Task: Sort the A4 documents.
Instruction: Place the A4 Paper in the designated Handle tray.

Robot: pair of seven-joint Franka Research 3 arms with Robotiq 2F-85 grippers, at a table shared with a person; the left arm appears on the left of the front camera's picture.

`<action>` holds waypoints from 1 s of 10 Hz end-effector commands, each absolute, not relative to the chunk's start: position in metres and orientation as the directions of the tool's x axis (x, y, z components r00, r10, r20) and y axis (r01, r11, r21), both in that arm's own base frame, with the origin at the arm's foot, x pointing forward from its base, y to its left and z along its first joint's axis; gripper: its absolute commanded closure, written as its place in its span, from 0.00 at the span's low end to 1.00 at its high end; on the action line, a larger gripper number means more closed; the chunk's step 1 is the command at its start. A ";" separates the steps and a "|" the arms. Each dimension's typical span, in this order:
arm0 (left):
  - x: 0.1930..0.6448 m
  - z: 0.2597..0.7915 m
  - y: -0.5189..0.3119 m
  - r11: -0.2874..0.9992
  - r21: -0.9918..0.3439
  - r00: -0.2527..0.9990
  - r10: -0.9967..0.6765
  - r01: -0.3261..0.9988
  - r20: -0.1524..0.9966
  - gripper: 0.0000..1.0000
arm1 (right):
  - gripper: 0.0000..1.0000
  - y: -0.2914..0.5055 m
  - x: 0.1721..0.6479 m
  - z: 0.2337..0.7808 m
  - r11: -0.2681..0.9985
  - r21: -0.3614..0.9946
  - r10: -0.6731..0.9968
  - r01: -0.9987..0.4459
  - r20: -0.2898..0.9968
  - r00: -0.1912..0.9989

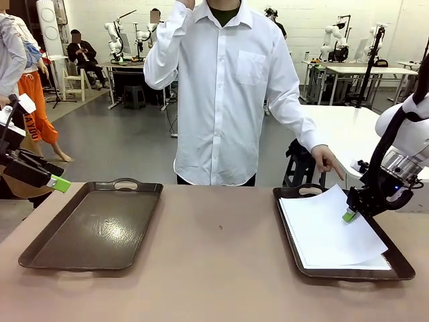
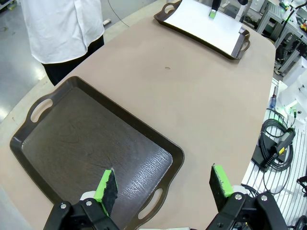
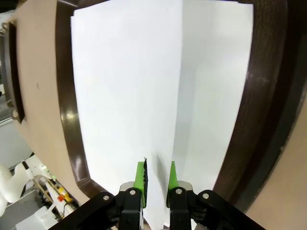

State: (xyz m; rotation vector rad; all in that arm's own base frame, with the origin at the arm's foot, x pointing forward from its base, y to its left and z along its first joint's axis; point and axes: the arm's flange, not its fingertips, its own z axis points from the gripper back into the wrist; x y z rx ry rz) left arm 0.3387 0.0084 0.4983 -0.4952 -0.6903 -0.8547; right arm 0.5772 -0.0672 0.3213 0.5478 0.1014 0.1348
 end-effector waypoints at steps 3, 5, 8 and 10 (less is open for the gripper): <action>0.340 0.496 0.010 0.556 -0.119 0.449 -0.507 0.823 0.736 0.00 | 0.49 -0.065 0.576 0.332 0.926 0.371 0.101 -0.072 -0.059 0.993; 0.340 0.496 0.010 0.556 -0.119 0.449 -0.507 0.823 0.736 0.00 | 0.31 -0.068 0.575 0.336 0.942 0.330 0.086 -0.066 -0.046 0.995; 0.340 0.496 0.010 0.556 -0.119 0.449 -0.507 0.823 0.736 0.00 | 0.00 -0.068 0.576 0.344 0.951 0.301 0.085 -0.071 -0.033 0.996; 0.340 0.496 0.010 0.556 -0.119 0.449 -0.507 0.823 0.736 0.00 | 0.00 -0.067 0.577 0.346 0.953 0.294 0.086 -0.075 -0.025 0.996</action>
